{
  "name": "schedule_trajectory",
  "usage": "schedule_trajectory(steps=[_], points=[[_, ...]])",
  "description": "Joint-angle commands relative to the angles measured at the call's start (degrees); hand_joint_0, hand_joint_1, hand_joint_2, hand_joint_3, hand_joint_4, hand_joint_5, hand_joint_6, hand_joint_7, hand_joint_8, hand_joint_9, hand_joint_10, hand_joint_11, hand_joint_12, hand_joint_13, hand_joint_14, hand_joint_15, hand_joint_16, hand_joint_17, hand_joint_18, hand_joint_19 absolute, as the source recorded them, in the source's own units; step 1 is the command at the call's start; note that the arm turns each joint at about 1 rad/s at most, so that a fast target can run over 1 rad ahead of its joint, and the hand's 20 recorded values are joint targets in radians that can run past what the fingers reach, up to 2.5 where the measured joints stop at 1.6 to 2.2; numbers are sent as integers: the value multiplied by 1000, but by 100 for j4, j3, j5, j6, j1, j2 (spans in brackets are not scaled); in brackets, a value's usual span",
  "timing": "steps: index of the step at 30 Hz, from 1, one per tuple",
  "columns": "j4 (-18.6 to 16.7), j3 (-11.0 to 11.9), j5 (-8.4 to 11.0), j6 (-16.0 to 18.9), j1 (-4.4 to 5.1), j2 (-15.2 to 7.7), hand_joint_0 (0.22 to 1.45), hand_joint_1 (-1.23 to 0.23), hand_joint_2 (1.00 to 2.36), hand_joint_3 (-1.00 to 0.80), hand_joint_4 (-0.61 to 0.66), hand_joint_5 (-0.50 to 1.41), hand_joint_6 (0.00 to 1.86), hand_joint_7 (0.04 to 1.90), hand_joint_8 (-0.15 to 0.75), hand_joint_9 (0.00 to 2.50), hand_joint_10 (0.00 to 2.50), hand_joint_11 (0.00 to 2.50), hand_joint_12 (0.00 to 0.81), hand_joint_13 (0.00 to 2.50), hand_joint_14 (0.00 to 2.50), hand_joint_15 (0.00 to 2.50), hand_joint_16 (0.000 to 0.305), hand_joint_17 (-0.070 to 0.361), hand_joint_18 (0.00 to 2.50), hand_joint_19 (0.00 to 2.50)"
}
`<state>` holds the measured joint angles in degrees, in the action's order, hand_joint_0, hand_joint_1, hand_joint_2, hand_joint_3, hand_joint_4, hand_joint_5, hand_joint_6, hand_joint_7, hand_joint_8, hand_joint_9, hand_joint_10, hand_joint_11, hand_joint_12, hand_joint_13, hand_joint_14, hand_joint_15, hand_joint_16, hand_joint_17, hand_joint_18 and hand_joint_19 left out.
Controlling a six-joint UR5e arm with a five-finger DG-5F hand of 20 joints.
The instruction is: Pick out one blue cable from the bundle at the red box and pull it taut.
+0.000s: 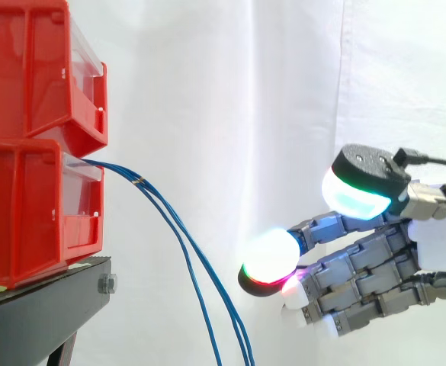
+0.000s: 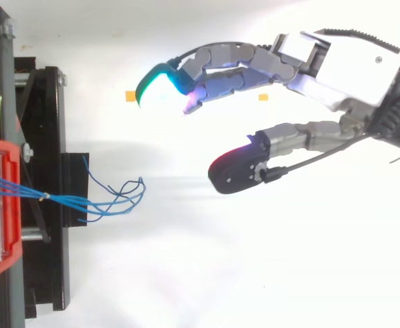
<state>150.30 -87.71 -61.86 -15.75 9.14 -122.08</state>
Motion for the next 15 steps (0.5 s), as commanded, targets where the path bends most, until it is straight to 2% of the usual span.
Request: schedule_trajectory(steps=[1,3,8,13,15], points=[[-80,9,-10,-7,-9,-97,599,-770,1000,-500,186,-200,502,754,243,700,15,407,305,619,11,248,37,82,525,268],[-141,9,-28,20,-17,-194,611,-814,1000,-500,189,-198,502,764,245,706,15,416,307,646,11,260,37,83,541,266],[-396,17,-81,-7,-17,-211,604,-878,1000,-500,202,-191,502,804,246,725,18,429,315,671,11,275,37,84,572,285],[-475,26,-81,-16,-17,-264,543,-829,1000,-500,210,-187,502,805,253,737,16,447,321,677,12,289,39,89,577,297],[-554,140,-89,2,-26,-378,532,-785,1000,-500,218,-184,502,804,259,742,18,438,322,679,12,296,40,90,574,301]])
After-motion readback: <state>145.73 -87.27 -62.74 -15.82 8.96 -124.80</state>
